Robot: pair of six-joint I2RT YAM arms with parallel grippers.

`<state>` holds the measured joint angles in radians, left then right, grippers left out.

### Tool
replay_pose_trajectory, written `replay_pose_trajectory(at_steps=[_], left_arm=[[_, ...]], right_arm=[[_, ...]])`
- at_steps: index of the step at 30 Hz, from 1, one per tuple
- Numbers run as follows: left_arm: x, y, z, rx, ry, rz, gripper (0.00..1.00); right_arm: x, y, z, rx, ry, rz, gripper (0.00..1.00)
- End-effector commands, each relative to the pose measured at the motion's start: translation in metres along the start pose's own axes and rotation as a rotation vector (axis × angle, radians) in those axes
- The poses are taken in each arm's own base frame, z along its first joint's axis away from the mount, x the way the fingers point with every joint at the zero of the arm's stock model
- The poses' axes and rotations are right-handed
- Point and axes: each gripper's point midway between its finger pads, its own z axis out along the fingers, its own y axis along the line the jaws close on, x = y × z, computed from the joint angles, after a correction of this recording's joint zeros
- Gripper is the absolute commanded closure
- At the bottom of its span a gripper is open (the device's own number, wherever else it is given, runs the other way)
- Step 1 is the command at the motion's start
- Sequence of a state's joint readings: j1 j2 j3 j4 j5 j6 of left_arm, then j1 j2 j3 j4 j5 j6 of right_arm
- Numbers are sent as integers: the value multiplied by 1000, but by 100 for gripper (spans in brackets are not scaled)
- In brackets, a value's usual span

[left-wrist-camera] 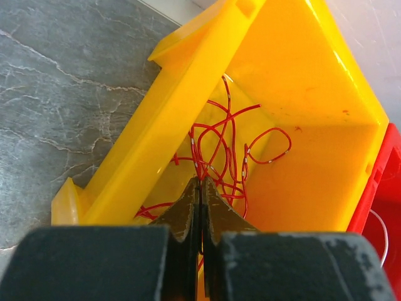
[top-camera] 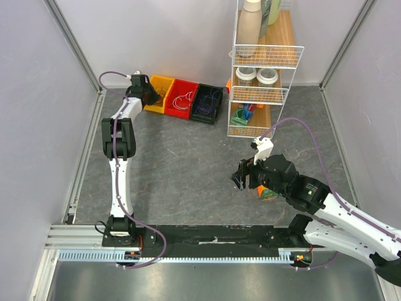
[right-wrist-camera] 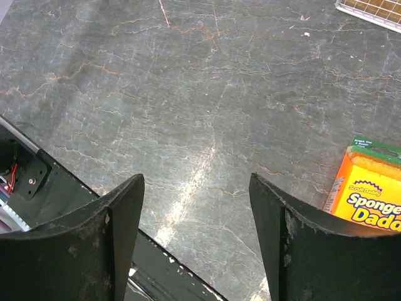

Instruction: Untangle the cables

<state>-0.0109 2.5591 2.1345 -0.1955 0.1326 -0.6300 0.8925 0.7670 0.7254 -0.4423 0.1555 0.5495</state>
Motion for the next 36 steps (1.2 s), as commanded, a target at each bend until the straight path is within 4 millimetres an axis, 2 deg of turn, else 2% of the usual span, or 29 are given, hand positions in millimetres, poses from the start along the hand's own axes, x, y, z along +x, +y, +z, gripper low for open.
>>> replay_pose_trajectory(at_steps=[1,5,11,13,16,23,24,26,29,30,31,32,34,35,36], left_arm=[[-20,-16,-16,42,-9,45,98],[-35,-30,-25,83,-49,54,76],[-54,-53,-57,140,-99,92,61],[-59,-59,-68,148,-108,102,53],[-64,-63,-86,144,-118,91,48],[-65,-84,-147,212,-146,19,42],[-74,-70,-155,195,-168,-6,41],[-73,-73,-178,209,-187,-13,41],[-59,-72,-211,239,-209,-73,41],[-49,-74,-225,274,-201,-100,41],[-40,-82,-240,326,-202,-123,41],[-15,-76,-245,348,-155,-144,41],[7,-86,-278,441,-143,-142,40],[32,-93,-290,484,-108,-127,40],[44,-97,-307,528,-106,-111,39]], right_arm=[[-15,7,-2,-24,-45,15,25],[-13,7,-1,-24,-38,14,25],[-8,9,2,-38,-18,16,25],[-6,11,3,-46,-7,20,25],[-3,11,2,-49,6,20,25],[-6,-2,0,26,9,-10,24],[-6,-4,-1,38,15,-15,24],[-9,-6,-4,54,18,-27,24],[-12,-9,-7,70,6,-25,24],[-12,-11,-8,77,-1,-23,23],[-13,-12,-9,80,-9,-19,23],[-12,-13,-10,84,-9,-18,23],[-12,-15,-11,94,-14,-15,23],[-11,-17,-12,103,-12,-13,23],[-9,-19,-12,114,-7,-14,23]])
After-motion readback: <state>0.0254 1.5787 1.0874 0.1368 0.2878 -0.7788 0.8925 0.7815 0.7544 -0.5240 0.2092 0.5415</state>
